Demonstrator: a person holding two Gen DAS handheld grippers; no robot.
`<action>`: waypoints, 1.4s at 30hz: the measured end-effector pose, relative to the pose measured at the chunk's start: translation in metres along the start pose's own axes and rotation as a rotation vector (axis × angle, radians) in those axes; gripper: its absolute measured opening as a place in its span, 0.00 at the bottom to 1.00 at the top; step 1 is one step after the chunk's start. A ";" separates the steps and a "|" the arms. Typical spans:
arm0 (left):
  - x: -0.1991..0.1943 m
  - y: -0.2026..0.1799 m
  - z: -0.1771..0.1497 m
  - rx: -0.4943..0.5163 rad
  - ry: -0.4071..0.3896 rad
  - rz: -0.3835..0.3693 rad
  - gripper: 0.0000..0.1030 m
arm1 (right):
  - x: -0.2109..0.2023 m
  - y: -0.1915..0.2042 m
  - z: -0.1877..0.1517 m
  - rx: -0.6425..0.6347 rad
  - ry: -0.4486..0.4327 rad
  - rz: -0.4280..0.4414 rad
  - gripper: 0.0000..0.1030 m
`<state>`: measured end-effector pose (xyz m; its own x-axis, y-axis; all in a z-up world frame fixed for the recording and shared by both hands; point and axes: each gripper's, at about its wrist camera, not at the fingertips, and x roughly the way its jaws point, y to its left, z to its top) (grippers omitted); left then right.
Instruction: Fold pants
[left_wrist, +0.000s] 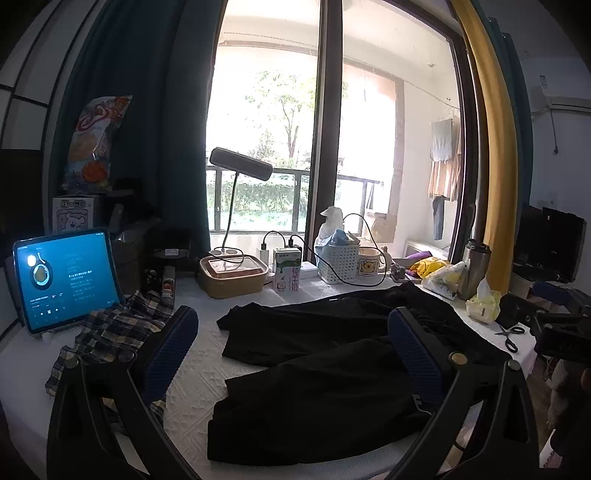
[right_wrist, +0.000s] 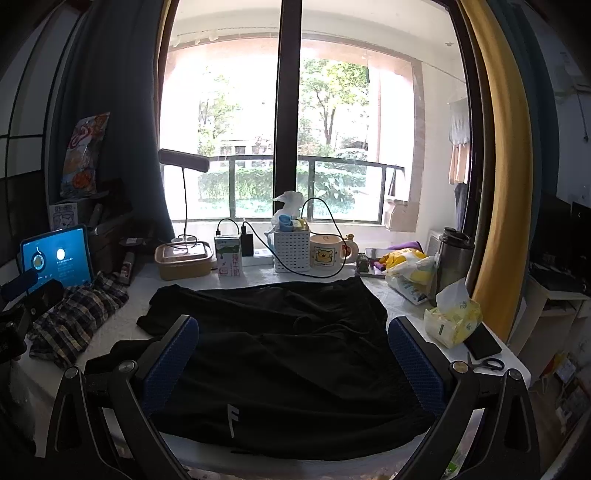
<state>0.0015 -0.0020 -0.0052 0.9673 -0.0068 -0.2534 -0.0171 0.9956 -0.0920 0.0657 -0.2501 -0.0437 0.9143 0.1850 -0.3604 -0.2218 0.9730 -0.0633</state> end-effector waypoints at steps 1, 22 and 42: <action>0.000 0.000 0.000 -0.001 0.002 -0.002 0.99 | 0.000 0.000 0.000 0.000 0.000 -0.002 1.00; 0.000 0.001 0.000 -0.002 -0.001 0.001 0.99 | 0.003 -0.002 -0.001 -0.001 0.003 0.000 1.00; 0.001 0.001 0.001 -0.004 0.002 -0.002 0.99 | 0.003 -0.001 -0.001 -0.002 0.004 -0.001 1.00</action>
<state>0.0028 -0.0006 -0.0049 0.9669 -0.0085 -0.2551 -0.0166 0.9952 -0.0963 0.0687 -0.2505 -0.0461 0.9130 0.1835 -0.3643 -0.2216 0.9729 -0.0653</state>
